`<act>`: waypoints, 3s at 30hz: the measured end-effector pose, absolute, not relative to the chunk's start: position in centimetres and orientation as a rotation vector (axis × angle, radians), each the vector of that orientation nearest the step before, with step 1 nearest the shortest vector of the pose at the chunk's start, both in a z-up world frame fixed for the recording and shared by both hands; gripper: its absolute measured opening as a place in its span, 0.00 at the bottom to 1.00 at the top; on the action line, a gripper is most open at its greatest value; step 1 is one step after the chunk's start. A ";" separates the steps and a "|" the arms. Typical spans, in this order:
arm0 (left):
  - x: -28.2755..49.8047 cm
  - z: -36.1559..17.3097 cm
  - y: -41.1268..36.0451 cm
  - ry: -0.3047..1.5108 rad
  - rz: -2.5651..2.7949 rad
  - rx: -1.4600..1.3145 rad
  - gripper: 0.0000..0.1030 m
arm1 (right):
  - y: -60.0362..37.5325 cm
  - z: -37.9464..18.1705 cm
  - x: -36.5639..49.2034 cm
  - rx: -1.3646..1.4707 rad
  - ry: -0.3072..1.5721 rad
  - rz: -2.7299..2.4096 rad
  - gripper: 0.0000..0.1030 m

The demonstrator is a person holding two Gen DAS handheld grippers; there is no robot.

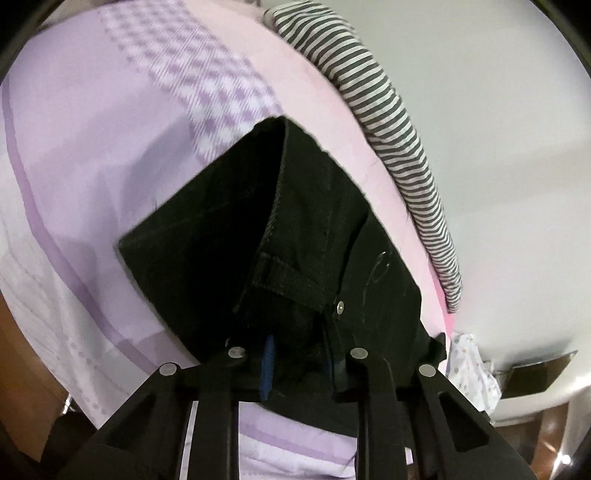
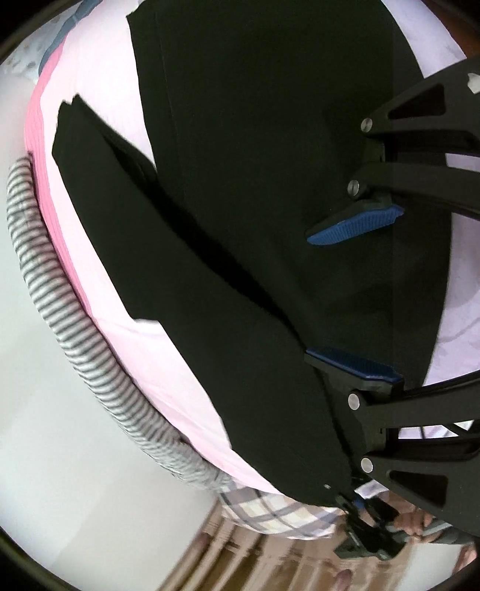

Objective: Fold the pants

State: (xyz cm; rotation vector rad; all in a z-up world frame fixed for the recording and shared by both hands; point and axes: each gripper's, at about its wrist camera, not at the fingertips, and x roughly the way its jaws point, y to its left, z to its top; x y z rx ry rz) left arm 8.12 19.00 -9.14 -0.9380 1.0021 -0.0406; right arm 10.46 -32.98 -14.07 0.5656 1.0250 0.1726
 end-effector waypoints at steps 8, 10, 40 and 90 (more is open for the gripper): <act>8.8 -8.6 19.6 1.018 -0.035 -0.949 0.21 | -36.8 -13.5 13.7 0.669 0.957 0.095 0.54; 8.7 -8.8 19.7 1.023 -0.035 -0.962 0.21 | -38.0 -13.3 14.7 0.693 0.940 0.075 0.53; 10.2 -9.4 19.4 1.110 0.034 -0.901 0.21 | -46.1 -13.1 21.6 0.856 0.873 -0.065 0.05; 6.7 -4.7 12.6 1.072 -0.146 -0.107 0.39 | -46.2 -14.7 3.2 0.905 0.949 -0.166 0.09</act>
